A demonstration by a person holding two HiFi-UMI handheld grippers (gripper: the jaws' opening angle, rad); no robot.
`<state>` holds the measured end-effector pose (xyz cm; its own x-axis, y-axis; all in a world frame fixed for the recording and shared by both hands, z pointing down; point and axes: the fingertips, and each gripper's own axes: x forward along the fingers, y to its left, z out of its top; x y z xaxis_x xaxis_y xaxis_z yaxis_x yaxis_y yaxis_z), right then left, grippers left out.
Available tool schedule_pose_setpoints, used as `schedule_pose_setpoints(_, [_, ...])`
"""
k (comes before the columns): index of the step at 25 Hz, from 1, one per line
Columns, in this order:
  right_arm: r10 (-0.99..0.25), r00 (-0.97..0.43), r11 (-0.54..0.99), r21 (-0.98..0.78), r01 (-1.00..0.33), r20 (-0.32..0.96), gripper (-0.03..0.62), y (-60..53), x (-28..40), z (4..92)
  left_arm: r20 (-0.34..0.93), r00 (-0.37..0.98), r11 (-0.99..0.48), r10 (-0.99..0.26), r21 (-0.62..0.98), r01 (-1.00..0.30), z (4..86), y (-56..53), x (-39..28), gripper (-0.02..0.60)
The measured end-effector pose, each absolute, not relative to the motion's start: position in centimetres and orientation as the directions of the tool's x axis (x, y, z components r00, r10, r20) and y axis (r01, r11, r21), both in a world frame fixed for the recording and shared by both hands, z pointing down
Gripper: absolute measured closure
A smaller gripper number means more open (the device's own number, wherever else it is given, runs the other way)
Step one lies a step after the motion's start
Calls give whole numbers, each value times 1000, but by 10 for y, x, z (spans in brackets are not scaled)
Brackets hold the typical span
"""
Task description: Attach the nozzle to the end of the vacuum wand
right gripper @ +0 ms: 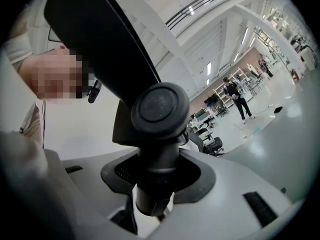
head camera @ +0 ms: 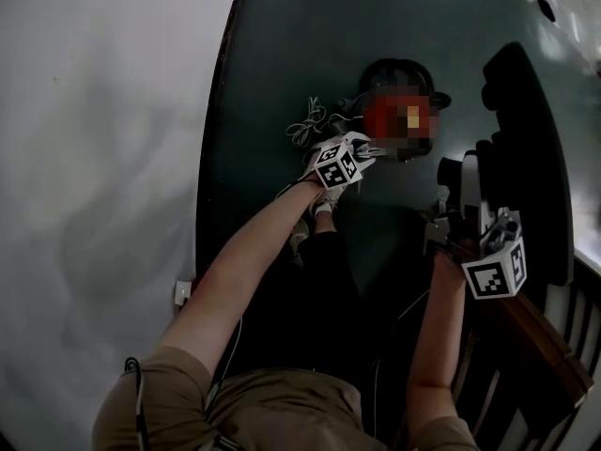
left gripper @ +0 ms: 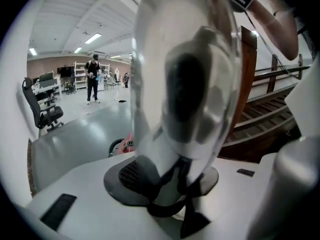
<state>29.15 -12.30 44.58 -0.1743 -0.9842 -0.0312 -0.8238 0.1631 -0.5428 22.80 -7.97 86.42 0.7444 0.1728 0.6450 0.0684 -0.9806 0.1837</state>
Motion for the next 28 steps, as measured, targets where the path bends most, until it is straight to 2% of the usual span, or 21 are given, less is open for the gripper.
schedule_pose_setpoints(4, [-986,-166,131,-498,-857,25,428,-62,288,430,672,724,-987,158,122,102,861,-25,236,419])
schedule_pose_setpoints(14, [-977,-125,91,-197,-976,172,428,-21,316,435,711,682,-980,170,53,190,862,29,274,419])
schedule_pose_setpoints(20, [-979,-106,84,-127,-988,173,430,1,326,434,727,668,-982,158,41,187,864,42,285,419])
schedule_pose_setpoints(26, [-992,2,-12,-83,-996,123,430,15,339,436,740,655,-979,155,29,200,869,46,292,420])
schedule_pose_setpoints(28, [-992,1,-18,-134,-991,128,431,14,344,439,742,652,-979,155,28,200,870,48,294,420])
